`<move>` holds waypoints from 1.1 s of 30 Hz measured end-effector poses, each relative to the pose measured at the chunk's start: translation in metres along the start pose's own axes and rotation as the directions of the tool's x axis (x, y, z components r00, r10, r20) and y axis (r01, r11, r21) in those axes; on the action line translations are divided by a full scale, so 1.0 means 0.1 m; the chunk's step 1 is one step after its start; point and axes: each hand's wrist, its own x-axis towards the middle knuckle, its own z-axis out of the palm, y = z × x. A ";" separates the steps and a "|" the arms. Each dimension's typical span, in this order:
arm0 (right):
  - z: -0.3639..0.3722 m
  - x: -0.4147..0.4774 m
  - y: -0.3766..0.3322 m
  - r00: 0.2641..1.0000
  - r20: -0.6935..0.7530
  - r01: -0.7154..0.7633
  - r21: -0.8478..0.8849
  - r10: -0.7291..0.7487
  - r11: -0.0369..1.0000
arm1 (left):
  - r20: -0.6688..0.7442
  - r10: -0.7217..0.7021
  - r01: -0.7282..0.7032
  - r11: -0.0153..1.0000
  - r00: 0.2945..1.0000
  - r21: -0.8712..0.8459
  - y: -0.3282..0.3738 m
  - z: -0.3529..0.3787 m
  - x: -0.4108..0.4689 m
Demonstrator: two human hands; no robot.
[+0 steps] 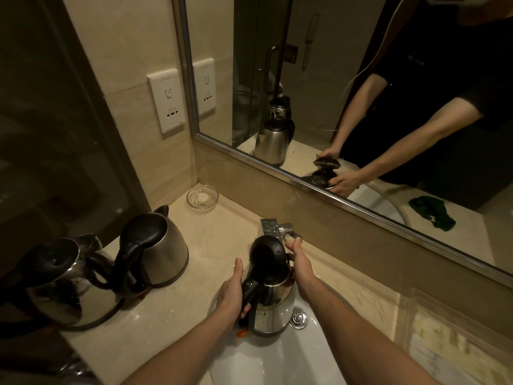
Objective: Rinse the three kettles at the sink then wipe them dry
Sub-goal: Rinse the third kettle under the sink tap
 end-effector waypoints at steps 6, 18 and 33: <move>0.01 0.01 0.02 1.000 -0.001 0.008 -0.011 -0.008 1.000 | 0.006 -0.020 0.020 1.000 1.000 0.001 0.01 -0.01 -0.02; 0.01 0.01 0.01 1.000 0.001 0.024 -0.017 -0.024 1.000 | 0.014 -0.015 0.015 1.000 1.000 0.008 0.01 -0.02 -0.02; -0.01 0.02 0.01 1.000 0.008 0.019 -0.014 -0.019 1.000 | 0.017 -0.020 0.019 1.000 1.000 0.013 0.00 -0.01 -0.03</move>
